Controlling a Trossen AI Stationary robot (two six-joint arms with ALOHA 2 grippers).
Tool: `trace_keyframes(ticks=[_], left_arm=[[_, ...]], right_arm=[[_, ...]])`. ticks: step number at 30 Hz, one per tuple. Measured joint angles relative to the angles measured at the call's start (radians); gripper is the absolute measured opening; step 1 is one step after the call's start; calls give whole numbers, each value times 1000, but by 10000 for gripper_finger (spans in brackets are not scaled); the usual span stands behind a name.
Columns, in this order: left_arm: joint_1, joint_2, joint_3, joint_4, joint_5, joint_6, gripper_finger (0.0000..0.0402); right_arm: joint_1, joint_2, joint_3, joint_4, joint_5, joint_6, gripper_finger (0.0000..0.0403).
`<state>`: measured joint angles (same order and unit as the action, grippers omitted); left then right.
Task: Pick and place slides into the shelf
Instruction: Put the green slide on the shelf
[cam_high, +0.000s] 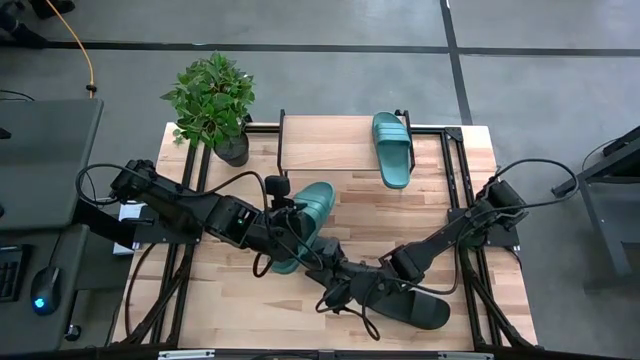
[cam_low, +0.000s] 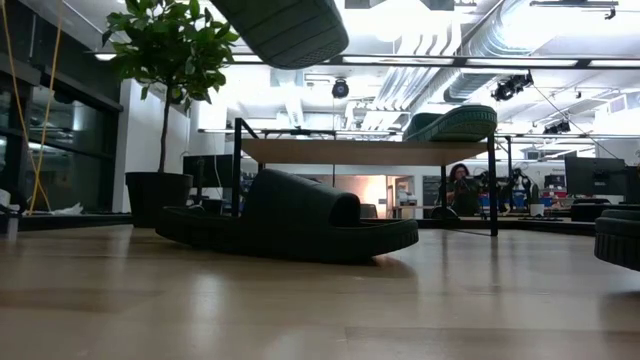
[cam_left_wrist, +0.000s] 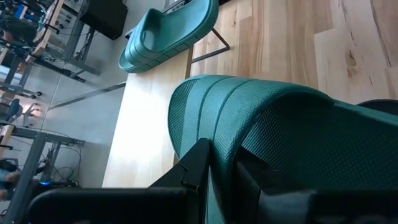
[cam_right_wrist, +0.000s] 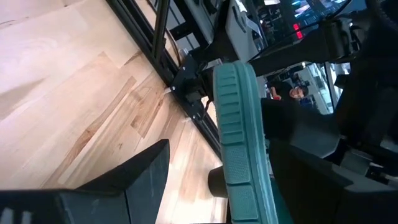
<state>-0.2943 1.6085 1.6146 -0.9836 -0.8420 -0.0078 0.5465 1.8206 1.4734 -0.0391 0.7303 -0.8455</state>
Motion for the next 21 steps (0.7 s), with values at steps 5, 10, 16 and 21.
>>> trace_keyframes(ticks=[5,10,16,21], left_arm=[[0,0,0,10,0,3,37],[0,0,0,25,0,4,37],[0,0,0,52,0,28,37],[0,0,0,83,0,55,37]], right_arm=[[-22,0,0,-1,-26,23,266],[-41,0,0,0,-53,36,266],[-50,0,0,0,-66,55,266],[-56,18,0,37,-86,48,266]])
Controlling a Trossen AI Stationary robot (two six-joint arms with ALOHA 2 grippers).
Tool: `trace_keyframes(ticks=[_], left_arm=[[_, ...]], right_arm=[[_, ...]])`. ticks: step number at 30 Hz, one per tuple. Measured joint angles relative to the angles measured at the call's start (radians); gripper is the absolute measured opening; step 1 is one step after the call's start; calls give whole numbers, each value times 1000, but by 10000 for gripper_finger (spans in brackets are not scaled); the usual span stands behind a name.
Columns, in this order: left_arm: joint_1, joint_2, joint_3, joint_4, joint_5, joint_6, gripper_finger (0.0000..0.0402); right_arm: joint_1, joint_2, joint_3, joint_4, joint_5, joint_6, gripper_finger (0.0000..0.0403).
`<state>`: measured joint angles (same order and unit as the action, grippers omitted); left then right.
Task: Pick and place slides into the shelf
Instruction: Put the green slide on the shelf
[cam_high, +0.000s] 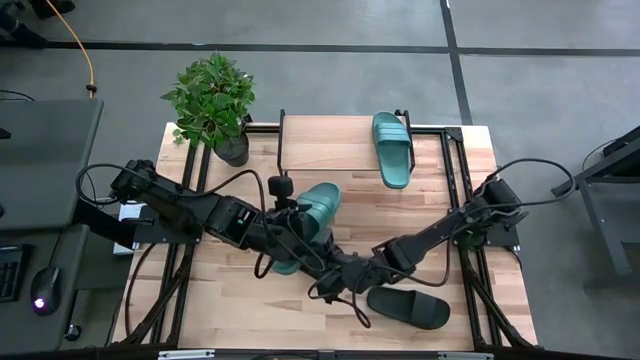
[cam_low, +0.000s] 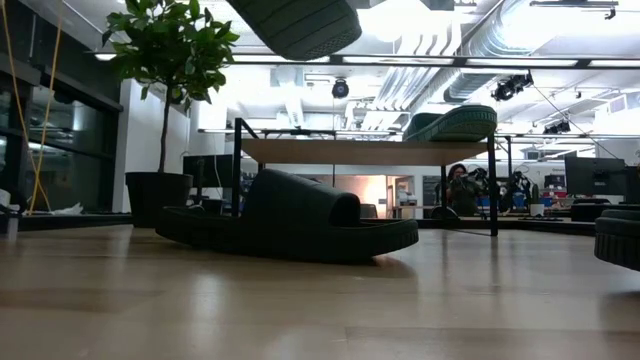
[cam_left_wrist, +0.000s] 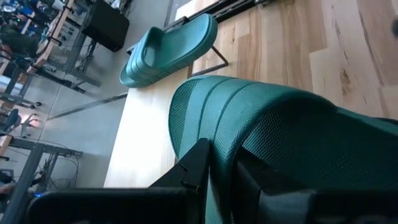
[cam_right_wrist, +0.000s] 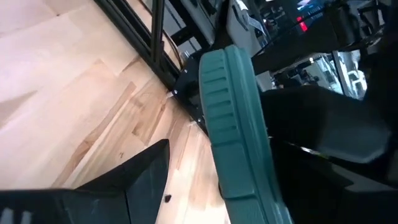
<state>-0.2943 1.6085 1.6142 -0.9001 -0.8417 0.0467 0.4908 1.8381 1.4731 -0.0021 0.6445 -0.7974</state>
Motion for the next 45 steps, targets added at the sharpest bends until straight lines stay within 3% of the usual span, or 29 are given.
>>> trace_keyframes(ticks=[8,26,45], left_arm=[[0,0,0,7,4,13,37],[52,0,0,10,34,19,37],[50,-5,0,9,-86,77,37]], right_arm=[[0,62,-1,123,58,-101,266],[9,63,-1,141,108,-88,259],[11,62,-1,134,107,-47,258]])
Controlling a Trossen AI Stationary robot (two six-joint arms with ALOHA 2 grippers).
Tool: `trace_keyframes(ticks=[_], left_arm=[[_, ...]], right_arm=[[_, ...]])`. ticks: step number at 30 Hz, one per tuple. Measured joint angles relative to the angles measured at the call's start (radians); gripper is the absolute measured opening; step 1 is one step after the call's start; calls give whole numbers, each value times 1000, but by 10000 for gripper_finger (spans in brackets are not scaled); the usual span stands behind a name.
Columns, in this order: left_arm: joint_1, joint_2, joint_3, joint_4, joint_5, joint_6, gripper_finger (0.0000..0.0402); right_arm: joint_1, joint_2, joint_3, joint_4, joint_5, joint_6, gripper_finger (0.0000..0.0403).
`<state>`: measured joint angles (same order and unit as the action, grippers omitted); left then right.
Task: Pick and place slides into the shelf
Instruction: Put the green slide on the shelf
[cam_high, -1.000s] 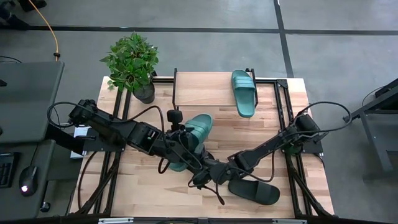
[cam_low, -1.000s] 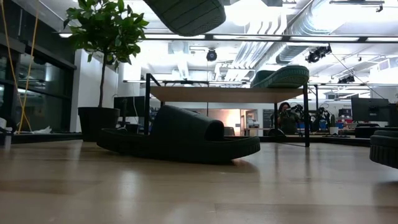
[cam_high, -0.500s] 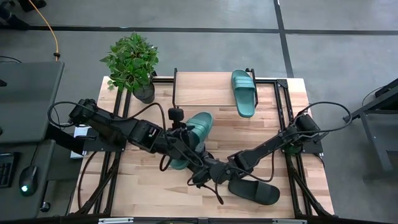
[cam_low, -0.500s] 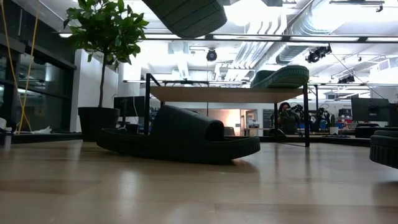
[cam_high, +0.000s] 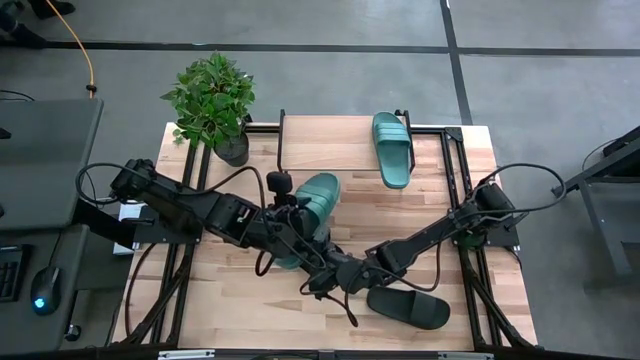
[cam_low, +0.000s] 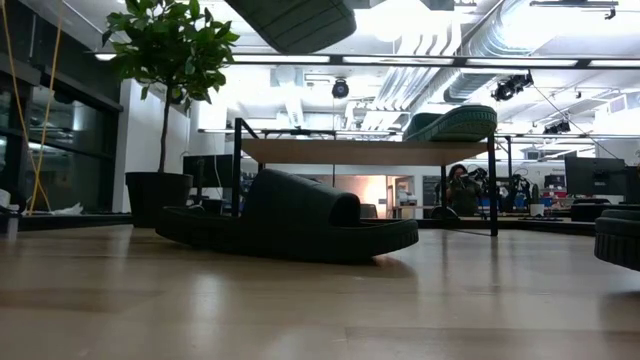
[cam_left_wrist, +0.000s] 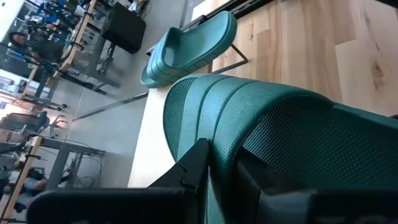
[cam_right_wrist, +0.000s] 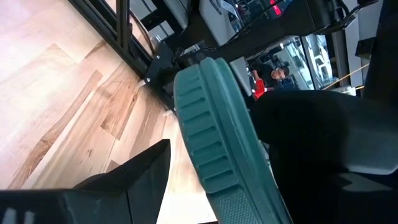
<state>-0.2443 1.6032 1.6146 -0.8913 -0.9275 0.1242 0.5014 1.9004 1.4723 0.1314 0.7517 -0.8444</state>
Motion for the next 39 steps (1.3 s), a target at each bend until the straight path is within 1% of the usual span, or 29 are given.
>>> trace_keyframes(ticks=[13,18,23,24,27,29,30,32,35,37,39], left_arm=[[0,-2,0,-2,-55,11,37],[0,-2,0,0,-77,20,37],[2,-3,0,-4,-89,27,37],[5,-3,0,-5,-107,28,37],[18,-3,0,-2,-160,26,37],[29,-5,0,-1,-172,22,37],[31,-5,0,-3,-162,14,37],[35,-4,0,-10,-123,5,36],[40,-4,0,-10,-97,2,36],[42,-4,0,-10,-98,3,36],[42,-4,0,-11,-99,3,36]], right_arm=[[0,-1,0,-15,1,25,258],[0,-1,0,-15,5,25,242],[2,-1,0,-20,-6,26,196],[4,-1,1,-6,-41,29,183],[15,-3,3,6,-96,43,141],[17,0,2,6,-135,48,110],[19,0,2,10,-138,53,95],[18,0,2,24,-110,58,63],[21,0,2,14,-21,51,24],[21,0,2,7,11,51,11],[20,0,2,0,18,54,10]])
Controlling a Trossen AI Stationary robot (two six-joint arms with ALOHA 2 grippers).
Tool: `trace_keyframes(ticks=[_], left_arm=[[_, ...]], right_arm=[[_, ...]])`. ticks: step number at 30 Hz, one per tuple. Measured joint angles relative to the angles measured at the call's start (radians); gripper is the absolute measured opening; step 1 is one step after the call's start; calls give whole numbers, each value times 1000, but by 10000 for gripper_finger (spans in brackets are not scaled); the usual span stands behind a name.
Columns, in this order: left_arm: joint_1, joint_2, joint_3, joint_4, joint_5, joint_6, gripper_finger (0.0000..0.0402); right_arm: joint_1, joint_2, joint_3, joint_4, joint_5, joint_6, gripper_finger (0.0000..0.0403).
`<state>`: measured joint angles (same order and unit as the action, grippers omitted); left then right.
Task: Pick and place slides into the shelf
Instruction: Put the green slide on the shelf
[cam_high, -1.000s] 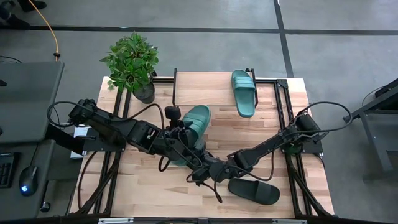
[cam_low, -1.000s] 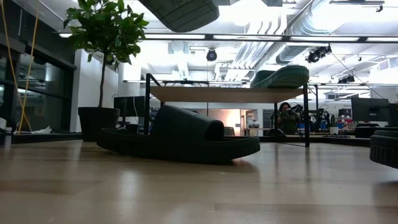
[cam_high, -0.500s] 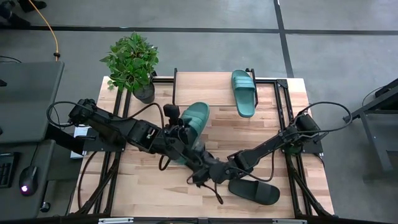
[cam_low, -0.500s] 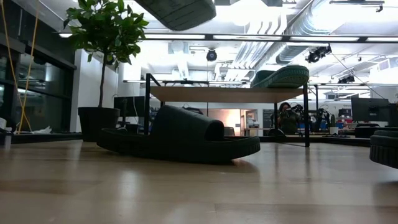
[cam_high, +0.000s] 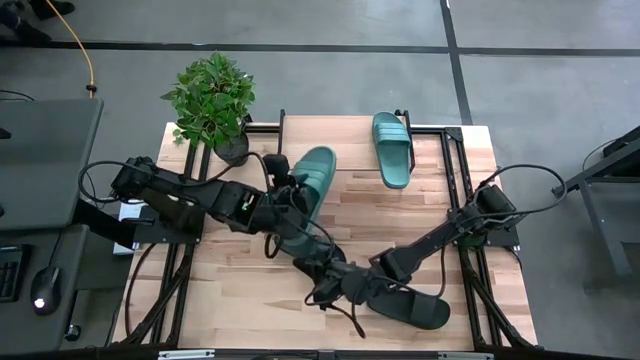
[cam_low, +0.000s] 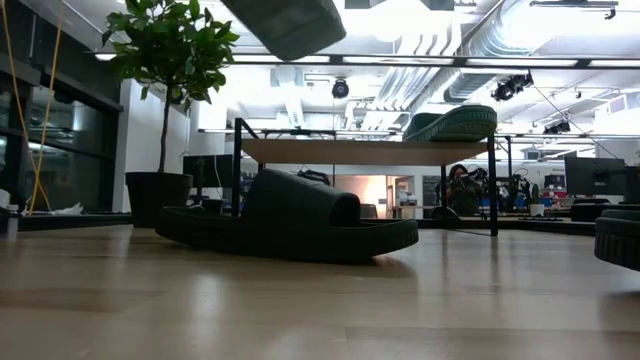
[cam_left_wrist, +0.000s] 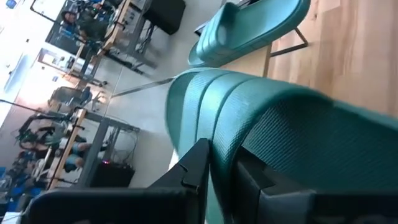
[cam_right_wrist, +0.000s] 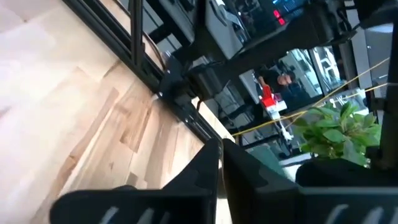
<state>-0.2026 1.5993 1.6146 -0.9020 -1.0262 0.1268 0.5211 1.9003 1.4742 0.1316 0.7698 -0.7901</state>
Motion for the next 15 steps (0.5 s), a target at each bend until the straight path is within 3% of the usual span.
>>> trace_keyframes(ticks=[5,15], left_arm=[[-6,0,0,-26,31,-10,37],[-5,1,0,-66,87,-60,37]], right_arm=[[-2,0,0,1,1,-4,54],[4,0,0,1,12,-55,208]])
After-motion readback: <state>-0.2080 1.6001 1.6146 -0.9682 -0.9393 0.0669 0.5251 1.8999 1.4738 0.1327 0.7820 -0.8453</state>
